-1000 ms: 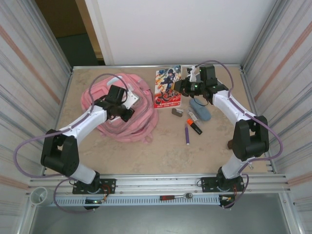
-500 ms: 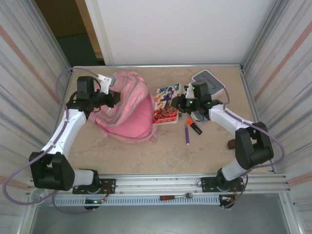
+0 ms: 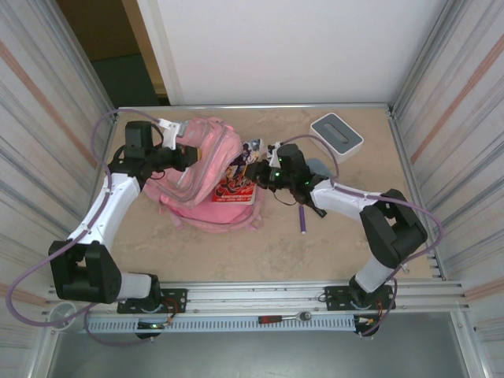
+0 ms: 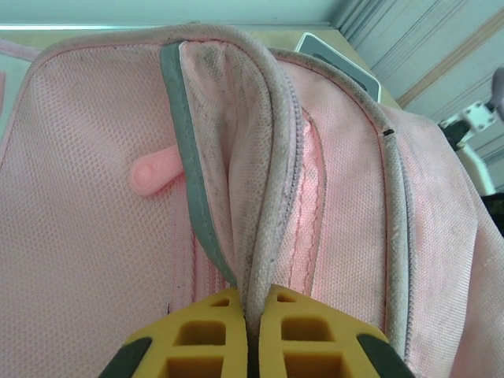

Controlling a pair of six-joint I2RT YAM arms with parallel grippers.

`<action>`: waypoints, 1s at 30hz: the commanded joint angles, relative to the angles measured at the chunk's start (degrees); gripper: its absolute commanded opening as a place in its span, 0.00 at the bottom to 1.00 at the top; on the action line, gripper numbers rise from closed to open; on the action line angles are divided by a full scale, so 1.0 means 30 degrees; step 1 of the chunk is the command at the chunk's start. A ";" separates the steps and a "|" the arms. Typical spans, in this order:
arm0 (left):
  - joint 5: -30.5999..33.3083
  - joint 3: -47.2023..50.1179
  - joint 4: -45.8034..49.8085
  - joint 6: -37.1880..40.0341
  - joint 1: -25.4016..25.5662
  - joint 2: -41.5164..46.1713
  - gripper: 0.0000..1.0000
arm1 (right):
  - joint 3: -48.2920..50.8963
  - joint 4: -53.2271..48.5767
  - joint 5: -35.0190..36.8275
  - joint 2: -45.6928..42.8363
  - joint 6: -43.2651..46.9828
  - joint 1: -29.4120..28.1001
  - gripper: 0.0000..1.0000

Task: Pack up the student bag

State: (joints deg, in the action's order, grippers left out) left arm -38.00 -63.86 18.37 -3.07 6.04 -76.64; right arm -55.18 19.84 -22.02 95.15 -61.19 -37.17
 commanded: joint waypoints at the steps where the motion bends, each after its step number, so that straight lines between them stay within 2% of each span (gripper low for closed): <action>1: -0.1580 -0.1153 -0.2374 -0.0302 -0.0080 0.0266 0.00 | -0.0357 0.3908 0.1936 0.0854 -0.1780 -0.0897 0.02; 14: -0.2032 -0.1005 -0.2615 -0.0819 -0.0137 -0.0234 0.00 | -0.3707 0.8776 0.6413 0.6330 -0.3783 -0.2621 0.03; 20: -0.2273 -0.0845 -0.2884 -0.1117 -0.0139 -0.0293 0.00 | -0.6643 0.8601 0.7829 0.8980 -0.3774 -0.3035 0.06; 22: -0.2225 -0.0863 -0.2870 -0.1166 -0.0136 -0.0322 0.00 | -0.7587 0.8194 0.8453 0.9807 -0.3909 -0.3138 0.10; 24: -0.2081 -0.0841 -0.2871 -0.1178 -0.0135 -0.0294 0.00 | -0.8570 0.8137 0.8541 1.0623 -0.3753 -0.3167 0.19; 28: -0.1794 -0.0820 -0.3003 -0.1373 -0.0137 -0.0236 0.00 | -0.9146 0.7001 0.8025 1.0819 -0.2723 -0.3080 0.45; 30: -0.1638 -0.0831 -0.2935 -0.1309 -0.0147 -0.0234 0.00 | -0.8476 0.6538 0.7930 1.0198 -0.2144 -0.3052 0.53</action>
State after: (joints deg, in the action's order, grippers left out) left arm -40.40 -63.86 15.94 -6.33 5.98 -78.35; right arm -80.20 38.41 0.60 128.27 -70.57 -46.48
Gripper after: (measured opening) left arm 0.085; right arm 0.516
